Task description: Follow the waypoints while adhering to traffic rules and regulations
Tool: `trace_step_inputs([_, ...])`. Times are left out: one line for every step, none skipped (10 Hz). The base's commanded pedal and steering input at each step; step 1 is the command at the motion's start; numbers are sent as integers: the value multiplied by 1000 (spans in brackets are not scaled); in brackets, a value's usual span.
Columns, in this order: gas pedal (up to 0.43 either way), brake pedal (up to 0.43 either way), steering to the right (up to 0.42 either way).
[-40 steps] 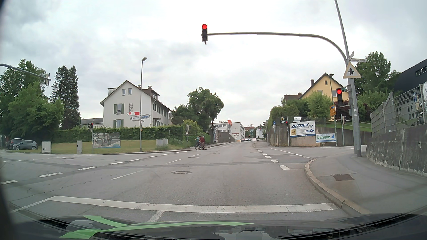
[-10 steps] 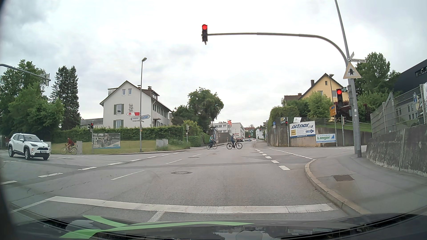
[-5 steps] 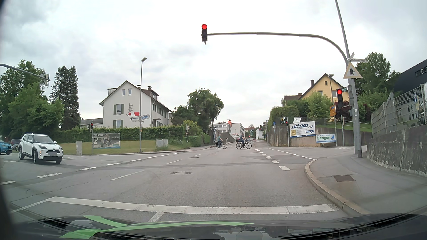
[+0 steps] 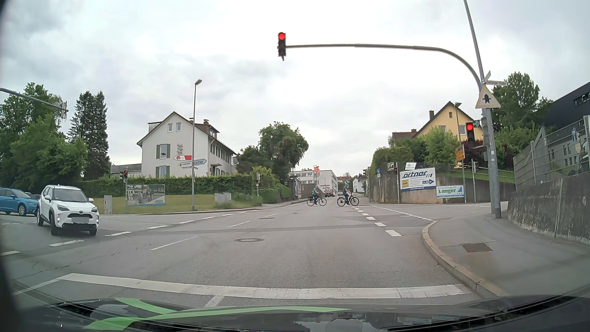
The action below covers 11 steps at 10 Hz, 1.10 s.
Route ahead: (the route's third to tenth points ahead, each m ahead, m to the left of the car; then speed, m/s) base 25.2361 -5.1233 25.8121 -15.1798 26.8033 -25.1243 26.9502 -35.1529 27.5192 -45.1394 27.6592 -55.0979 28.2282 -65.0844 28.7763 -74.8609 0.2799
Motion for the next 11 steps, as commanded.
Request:
trace_step_inputs([169,0,51])
trace_step_inputs([177,0,53])
trace_step_inputs([197,0,56])
trace_step_inputs([197,0,59])
trace_step_inputs([197,0,64])
trace_step_inputs([189,0,66])
trace_step_inputs([189,0,69])
trace_step_inputs([189,0,71])
trace_step_inputs([189,0,71])
trace_step_inputs([189,0,67])
trace_step_inputs([189,0,61])
